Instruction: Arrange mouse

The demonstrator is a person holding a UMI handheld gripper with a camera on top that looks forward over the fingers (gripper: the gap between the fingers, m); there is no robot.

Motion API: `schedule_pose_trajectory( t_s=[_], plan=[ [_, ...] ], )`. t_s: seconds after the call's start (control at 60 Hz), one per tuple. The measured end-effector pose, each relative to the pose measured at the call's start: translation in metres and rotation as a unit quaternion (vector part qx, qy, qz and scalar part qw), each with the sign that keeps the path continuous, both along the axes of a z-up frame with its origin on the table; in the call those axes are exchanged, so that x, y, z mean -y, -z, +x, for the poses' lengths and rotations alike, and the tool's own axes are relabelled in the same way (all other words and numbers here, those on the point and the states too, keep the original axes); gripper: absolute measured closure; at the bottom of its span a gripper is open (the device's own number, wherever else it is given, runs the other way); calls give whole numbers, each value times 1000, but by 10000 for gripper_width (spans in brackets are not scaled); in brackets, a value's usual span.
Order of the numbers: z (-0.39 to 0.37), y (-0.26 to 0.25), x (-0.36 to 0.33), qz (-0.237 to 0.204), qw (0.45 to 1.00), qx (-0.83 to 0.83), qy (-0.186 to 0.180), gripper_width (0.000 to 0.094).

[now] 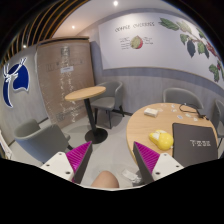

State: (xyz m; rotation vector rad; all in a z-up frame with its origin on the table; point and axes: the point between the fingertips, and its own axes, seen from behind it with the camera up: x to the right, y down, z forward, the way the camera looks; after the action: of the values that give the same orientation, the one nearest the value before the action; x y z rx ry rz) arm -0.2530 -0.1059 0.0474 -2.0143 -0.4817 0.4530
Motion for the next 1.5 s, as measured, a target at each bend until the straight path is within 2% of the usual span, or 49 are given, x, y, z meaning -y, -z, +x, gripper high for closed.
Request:
schedule_pose_trajectory(
  t_s=[0.15, 0.267, 0.417, 0.55, 0.683, 0.783, 0.883, 0.95, 1.067, 1.183, 1.283, 1.333, 1.417, 1.5],
  plan=[
    [68, 6, -21, 15, 998, 49, 47, 74],
    [114, 18, -49, 7, 992, 81, 97, 90],
    [152, 31, -86, -12, 986, 111, 123, 97],
    [155, 52, -108, -52, 987, 112, 105, 100],
    [140, 50, -121, -57, 986, 125, 92, 117],
    [137, 56, -146, -72, 987, 114, 88, 197],
    [131, 62, -160, -98, 986, 96, 97, 427],
    [130, 60, -166, -100, 986, 94, 99, 473],
    [136, 47, -173, -72, 987, 86, 116, 562],
    [146, -14, -164, -19, 993, 39, 105, 576],
    [214, -73, -166, 44, 985, 45, 161, 575],
    [255, -76, -162, 57, 977, 61, 194, 577],
    [298, -44, -157, 22, 971, 74, 225, 578],
    [320, 3, -148, -37, 969, 82, 232, 577]
  ],
)
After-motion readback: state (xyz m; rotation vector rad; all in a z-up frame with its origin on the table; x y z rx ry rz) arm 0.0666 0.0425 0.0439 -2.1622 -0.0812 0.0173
